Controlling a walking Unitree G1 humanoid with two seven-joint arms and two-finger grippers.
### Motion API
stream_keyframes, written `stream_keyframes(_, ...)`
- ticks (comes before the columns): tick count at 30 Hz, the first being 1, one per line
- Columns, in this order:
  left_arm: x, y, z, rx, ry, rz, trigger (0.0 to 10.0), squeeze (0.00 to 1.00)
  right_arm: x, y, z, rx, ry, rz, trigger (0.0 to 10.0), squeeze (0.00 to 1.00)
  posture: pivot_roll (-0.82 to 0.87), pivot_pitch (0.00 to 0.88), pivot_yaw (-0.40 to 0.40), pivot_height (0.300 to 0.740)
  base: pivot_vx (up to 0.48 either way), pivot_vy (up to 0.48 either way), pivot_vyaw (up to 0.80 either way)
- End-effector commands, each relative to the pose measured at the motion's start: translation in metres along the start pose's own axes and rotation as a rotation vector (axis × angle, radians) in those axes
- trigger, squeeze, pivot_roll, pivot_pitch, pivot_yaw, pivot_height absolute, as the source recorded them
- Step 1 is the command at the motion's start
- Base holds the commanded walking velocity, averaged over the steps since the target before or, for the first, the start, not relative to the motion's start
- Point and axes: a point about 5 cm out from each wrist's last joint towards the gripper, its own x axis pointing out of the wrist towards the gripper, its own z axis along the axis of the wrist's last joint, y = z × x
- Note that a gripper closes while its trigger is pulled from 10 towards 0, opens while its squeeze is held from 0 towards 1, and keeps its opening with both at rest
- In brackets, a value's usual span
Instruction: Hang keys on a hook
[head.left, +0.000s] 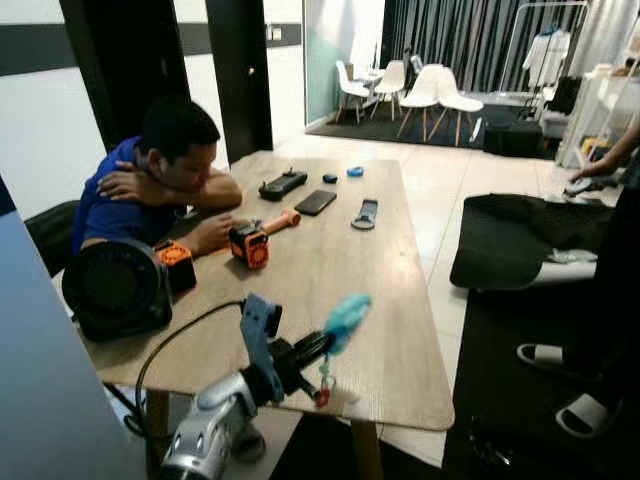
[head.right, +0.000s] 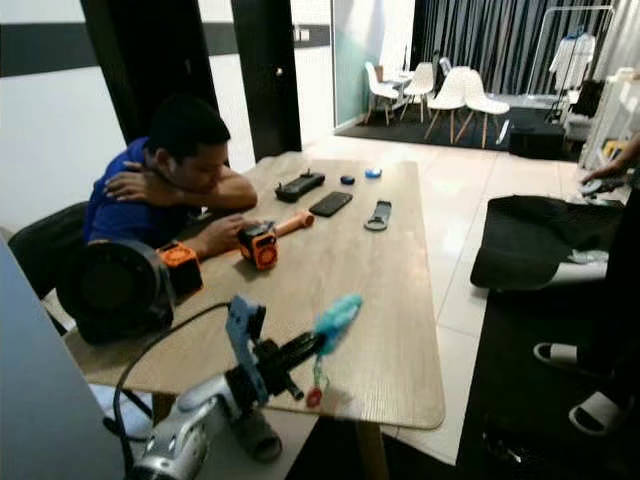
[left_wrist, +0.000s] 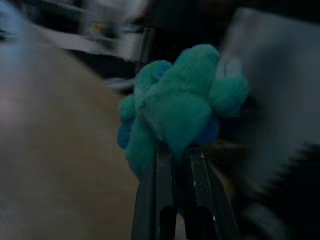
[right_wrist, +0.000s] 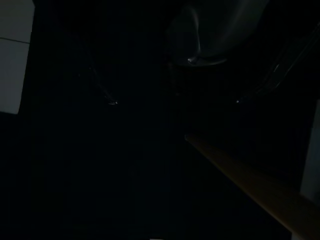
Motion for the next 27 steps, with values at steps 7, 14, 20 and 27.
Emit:
stream_keyframes(7,-0.035,-0.017,-0.006,-0.067,0.122,-0.223,0.0,0.00,-0.001,0.000,-0.007,0.004,0.025,-0.001,10.0,0.00,0.06,0.022,0.032,0.740,0.000,0.000,0.00)
stream_keyframes(14,-0.076,-0.016,-0.038,-0.012,0.422,-0.237,0.0,0.00,-0.002,0.000,-0.009,0.001,0.030,0.000,10.0,0.00,0.06,0.016,0.033,0.740,0.000,0.000,0.00)
stream_keyframes(20,-0.110,-0.012,-0.064,0.028,0.649,-0.212,0.0,0.00,-0.003,-0.001,-0.012,-0.003,0.035,0.000,10.0,0.00,0.06,0.013,0.031,0.740,0.000,0.000,0.00)
stream_keyframes(27,-0.137,-0.007,-0.092,0.064,0.789,-0.078,0.0,0.00,-0.004,0.000,-0.016,-0.008,0.044,0.004,10.0,0.00,0.06,0.016,0.031,0.740,0.000,0.000,0.00)
